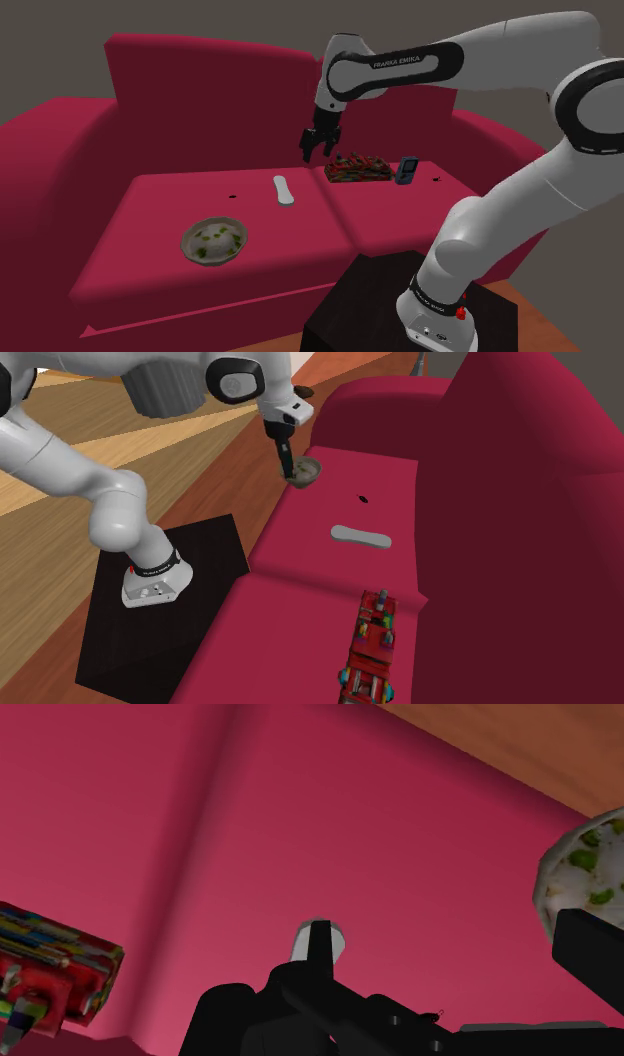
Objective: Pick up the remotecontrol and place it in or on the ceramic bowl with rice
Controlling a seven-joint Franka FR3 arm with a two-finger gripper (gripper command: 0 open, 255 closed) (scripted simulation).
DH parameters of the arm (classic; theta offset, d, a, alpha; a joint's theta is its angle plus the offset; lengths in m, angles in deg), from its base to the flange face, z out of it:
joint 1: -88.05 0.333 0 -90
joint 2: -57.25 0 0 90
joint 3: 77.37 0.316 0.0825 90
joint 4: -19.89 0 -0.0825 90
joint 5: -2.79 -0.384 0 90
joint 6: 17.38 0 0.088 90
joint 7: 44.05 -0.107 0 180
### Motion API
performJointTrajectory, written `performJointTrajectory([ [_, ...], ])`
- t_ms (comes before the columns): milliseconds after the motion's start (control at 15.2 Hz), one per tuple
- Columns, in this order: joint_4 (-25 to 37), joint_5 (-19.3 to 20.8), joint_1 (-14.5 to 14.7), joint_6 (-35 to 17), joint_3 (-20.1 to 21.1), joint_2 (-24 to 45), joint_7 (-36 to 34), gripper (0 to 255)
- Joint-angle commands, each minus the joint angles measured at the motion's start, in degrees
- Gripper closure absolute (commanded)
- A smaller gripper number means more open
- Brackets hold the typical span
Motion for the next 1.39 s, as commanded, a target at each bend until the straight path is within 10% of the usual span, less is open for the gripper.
performJointTrajectory([
  [0,1.15,0.25,-0.63,-2.81,-0.17,4.18,-0.95,0],
  [1320,27.09,1.18,-3.73,-16.77,-2.68,47.09,-12.91,0],
])
